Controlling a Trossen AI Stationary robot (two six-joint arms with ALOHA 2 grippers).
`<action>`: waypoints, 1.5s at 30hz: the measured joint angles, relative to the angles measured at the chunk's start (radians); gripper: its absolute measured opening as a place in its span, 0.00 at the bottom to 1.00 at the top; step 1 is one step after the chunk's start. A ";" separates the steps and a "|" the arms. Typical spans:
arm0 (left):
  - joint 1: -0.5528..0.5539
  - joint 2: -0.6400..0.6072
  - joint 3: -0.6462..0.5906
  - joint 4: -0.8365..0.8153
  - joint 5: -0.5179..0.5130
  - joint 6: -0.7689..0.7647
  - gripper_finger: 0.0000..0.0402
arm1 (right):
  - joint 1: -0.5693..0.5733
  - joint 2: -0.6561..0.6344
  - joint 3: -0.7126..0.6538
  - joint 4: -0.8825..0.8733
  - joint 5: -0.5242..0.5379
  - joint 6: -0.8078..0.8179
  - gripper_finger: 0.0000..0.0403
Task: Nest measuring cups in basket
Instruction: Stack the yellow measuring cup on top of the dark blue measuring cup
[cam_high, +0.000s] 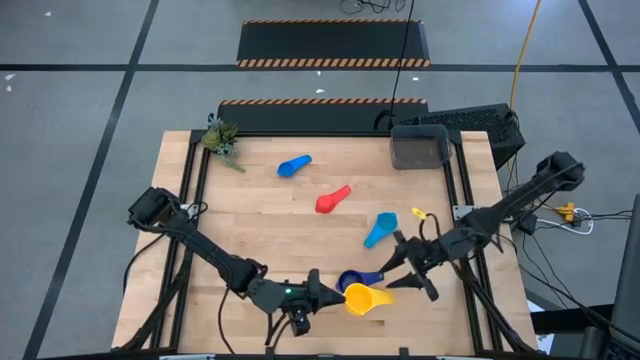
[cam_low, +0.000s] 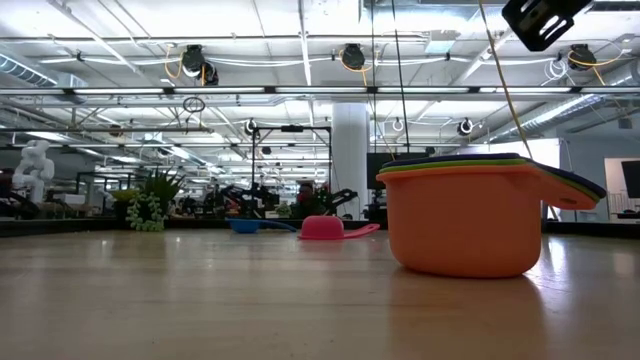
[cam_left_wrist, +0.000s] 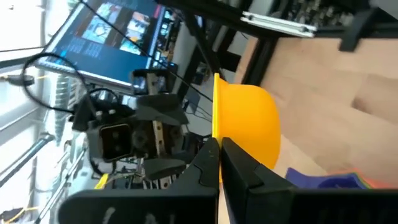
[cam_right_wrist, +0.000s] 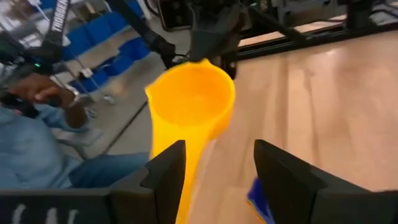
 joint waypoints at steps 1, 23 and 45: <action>0.000 0.000 0.000 0.007 -0.004 -0.009 0.00 | 0.006 -0.010 0.000 -0.014 0.011 -0.012 0.46; -0.011 0.000 -0.017 0.014 -0.204 -0.189 0.00 | 0.159 -0.042 0.000 -0.181 0.305 -0.359 0.46; -0.010 0.000 -0.017 0.068 -0.400 -0.284 0.00 | 0.274 -0.106 0.000 -0.181 0.578 -0.975 0.46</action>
